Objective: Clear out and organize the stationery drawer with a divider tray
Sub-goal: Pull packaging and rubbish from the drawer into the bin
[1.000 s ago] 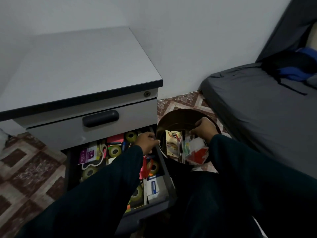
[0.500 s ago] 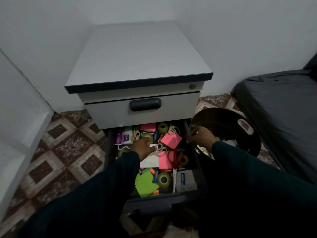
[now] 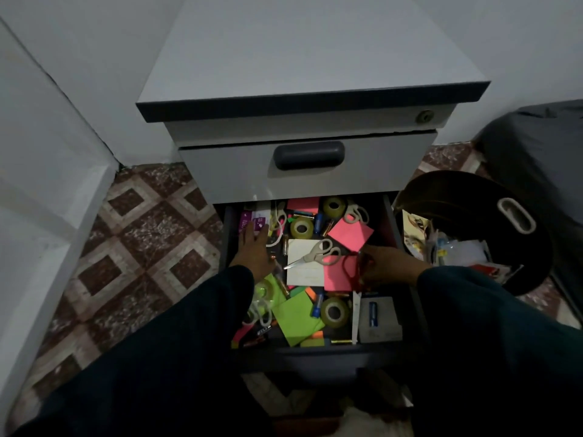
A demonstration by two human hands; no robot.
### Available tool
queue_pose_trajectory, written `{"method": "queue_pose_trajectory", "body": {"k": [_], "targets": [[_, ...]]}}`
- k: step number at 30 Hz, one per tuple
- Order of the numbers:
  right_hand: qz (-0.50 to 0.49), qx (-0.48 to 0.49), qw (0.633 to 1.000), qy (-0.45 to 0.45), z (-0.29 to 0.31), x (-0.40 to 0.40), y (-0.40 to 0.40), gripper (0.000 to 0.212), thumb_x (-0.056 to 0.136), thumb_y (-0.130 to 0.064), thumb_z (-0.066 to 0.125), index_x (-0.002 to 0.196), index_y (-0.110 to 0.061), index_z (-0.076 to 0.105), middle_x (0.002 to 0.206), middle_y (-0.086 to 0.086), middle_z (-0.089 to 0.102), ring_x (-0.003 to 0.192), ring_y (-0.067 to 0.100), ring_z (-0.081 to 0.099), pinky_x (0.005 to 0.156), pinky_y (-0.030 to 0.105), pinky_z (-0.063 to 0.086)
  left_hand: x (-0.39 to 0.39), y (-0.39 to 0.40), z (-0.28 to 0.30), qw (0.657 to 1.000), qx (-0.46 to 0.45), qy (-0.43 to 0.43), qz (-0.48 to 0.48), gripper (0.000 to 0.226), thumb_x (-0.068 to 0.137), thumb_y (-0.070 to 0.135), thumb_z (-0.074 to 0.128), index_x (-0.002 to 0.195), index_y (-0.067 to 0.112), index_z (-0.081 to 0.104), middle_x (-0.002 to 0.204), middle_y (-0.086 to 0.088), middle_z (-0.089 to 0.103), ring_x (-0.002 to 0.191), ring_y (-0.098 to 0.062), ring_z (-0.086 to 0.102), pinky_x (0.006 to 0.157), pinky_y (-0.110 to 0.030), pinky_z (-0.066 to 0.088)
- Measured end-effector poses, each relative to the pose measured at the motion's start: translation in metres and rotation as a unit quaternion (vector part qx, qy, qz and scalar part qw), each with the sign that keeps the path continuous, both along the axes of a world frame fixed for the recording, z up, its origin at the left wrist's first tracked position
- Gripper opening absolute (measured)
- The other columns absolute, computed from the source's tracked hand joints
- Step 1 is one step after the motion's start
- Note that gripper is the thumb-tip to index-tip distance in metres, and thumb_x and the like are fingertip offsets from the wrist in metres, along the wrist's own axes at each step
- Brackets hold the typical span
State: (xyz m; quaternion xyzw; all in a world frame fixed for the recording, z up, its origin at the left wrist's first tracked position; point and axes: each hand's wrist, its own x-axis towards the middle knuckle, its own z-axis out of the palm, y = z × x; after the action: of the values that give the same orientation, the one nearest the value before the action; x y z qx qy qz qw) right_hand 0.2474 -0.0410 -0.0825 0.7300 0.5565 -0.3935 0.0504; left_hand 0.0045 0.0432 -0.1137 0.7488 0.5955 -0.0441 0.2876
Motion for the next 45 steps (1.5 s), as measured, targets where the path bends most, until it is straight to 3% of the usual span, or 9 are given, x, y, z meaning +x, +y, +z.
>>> {"method": "queue_pose_trajectory", "body": {"k": [4,7,10,18,24,34,37,41,45], "targets": [[0.048,-0.018,0.998,-0.033,-0.006,-0.004,0.001,0.069,0.083,-0.023,0.069,0.141,-0.010,0.034,0.135,0.010,0.049,0.120,0.024,0.050,0.089,0.025,0.040,-0.002,0.007,-0.015,0.999,0.001,0.023,-0.036,0.070,0.095,0.028,0.052,0.151,0.011,0.012,0.156,-0.019,-0.013,0.143,-0.040,-0.014,0.117,-0.040,-0.001],[0.070,-0.024,0.996,-0.048,-0.009,-0.005,0.004,0.062,0.084,-0.025,0.069,0.137,-0.010,0.039,0.135,0.009,0.048,0.120,0.024,0.049,0.088,0.024,0.039,-0.007,0.011,-0.021,0.999,-0.022,0.024,-0.042,0.069,0.095,0.030,0.051,0.151,0.020,0.012,0.156,-0.024,-0.007,0.143,-0.041,-0.012,0.117,-0.040,0.003],[0.076,-0.022,0.996,-0.049,-0.011,-0.005,0.006,0.058,0.084,-0.026,0.068,0.133,-0.011,0.042,0.132,0.009,0.049,0.118,0.023,0.049,0.085,0.024,0.038,-0.009,0.011,-0.019,0.998,-0.024,0.025,-0.060,0.066,0.095,0.028,0.050,0.151,0.022,0.015,0.154,-0.025,0.016,0.145,-0.035,-0.005,0.116,-0.034,0.012],[0.112,-0.016,0.991,-0.070,-0.011,-0.008,0.002,0.054,0.083,-0.027,0.069,0.129,-0.010,0.046,0.130,0.008,0.051,0.116,0.022,0.051,0.095,0.030,0.045,-0.005,-0.016,-0.014,0.994,0.001,0.084,-0.077,0.065,0.089,0.031,0.058,0.146,0.025,0.029,0.157,-0.015,0.003,0.142,-0.038,0.010,0.114,-0.041,0.020],[0.129,-0.028,0.989,-0.069,-0.007,-0.012,-0.004,0.056,0.084,-0.026,0.068,0.131,-0.010,0.044,0.132,0.009,0.049,0.119,0.023,0.050,0.099,0.033,0.044,0.001,-0.031,-0.013,0.982,0.069,0.129,-0.117,0.056,0.089,0.033,0.057,0.141,0.027,0.036,0.150,-0.005,0.023,0.138,-0.032,0.020,0.111,-0.044,0.023],[0.142,-0.058,0.986,-0.067,-0.001,-0.016,-0.008,0.057,0.088,-0.030,0.063,0.136,-0.009,0.039,0.136,0.011,0.046,0.121,0.024,0.047,0.098,0.031,0.040,0.019,-0.053,-0.019,0.949,0.124,0.190,-0.220,0.054,0.090,0.019,0.050,0.141,0.012,0.033,0.148,-0.007,0.029,0.137,-0.026,0.025,0.111,-0.044,0.019],[0.146,-0.063,0.985,-0.066,-0.001,-0.015,-0.009,0.057,0.088,-0.031,0.063,0.135,-0.009,0.039,0.136,0.011,0.047,0.121,0.025,0.048,0.099,0.032,0.040,0.018,-0.050,-0.022,0.956,0.140,0.170,-0.195,0.062,0.086,0.026,0.056,0.142,0.016,0.030,0.152,-0.007,0.022,0.141,-0.025,0.019,0.114,-0.045,0.014],[0.152,-0.064,0.984,-0.073,-0.003,-0.014,-0.008,0.058,0.088,-0.033,0.063,0.136,-0.009,0.039,0.137,0.011,0.046,0.122,0.025,0.047,0.099,0.032,0.039,0.010,-0.035,-0.020,0.978,0.179,0.084,-0.072,0.059,0.087,0.043,0.056,0.138,0.021,0.036,0.146,-0.005,0.031,0.134,-0.025,0.031,0.107,-0.040,0.025],[0.145,-0.064,0.985,-0.073,-0.004,-0.014,-0.005,0.058,0.088,-0.034,0.062,0.136,-0.010,0.039,0.136,0.012,0.047,0.122,0.025,0.047,0.099,0.032,0.040,0.009,-0.025,-0.022,0.994,0.083,0.072,0.007,0.050,0.092,0.027,0.050,0.140,0.029,0.036,0.135,-0.006,0.047,0.130,-0.027,0.038,0.103,-0.043,0.030]]}}
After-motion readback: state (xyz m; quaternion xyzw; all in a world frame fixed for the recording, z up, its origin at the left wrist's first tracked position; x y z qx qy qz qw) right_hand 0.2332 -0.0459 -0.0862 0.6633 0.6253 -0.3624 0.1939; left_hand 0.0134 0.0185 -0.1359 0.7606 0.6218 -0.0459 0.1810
